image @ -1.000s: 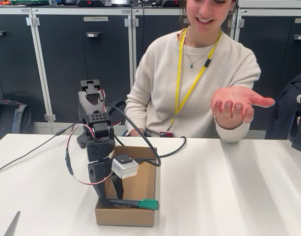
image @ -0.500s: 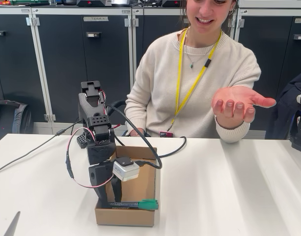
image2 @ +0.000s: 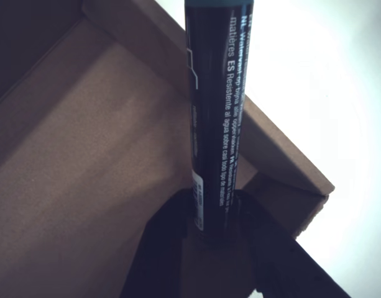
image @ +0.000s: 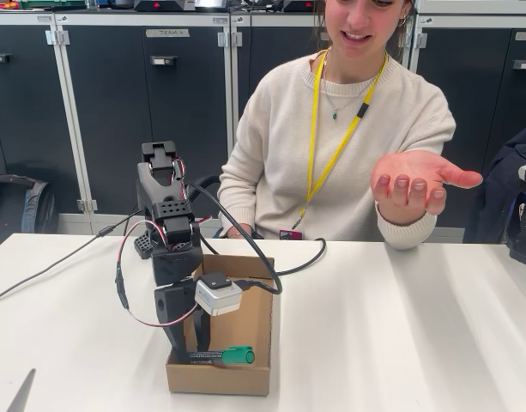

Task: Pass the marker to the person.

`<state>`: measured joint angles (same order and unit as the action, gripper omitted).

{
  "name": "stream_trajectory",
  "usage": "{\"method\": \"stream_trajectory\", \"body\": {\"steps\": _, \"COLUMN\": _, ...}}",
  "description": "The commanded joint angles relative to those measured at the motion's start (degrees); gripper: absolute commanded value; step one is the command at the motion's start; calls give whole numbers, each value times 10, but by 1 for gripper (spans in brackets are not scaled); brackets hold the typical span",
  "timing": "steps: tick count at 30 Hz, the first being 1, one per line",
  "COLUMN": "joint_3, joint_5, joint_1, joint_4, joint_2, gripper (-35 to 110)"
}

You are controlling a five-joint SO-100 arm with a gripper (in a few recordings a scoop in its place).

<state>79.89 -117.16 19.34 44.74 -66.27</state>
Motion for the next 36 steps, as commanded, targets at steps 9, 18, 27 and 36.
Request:
{"method": "stream_trajectory", "body": {"steps": 9, "joint_3": -20, "joint_5": 20, "joint_1": 35, "joint_4": 42, "joint_2": -107, "gripper": -5}}
{"method": "stream_trajectory", "body": {"steps": 18, "joint_3": 43, "joint_5": 15, "joint_1": 43, "joint_4": 10, "joint_2": -197, "gripper": -5}}
{"method": "stream_trajectory", "body": {"steps": 27, "joint_3": 1, "joint_5": 33, "joint_1": 44, "joint_4": 4, "joint_2": -279, "gripper": -5}}
{"method": "stream_trajectory", "body": {"steps": 36, "joint_3": -290, "joint_5": 164, "joint_1": 100, "joint_4": 25, "joint_2": -202, "gripper": -5}}
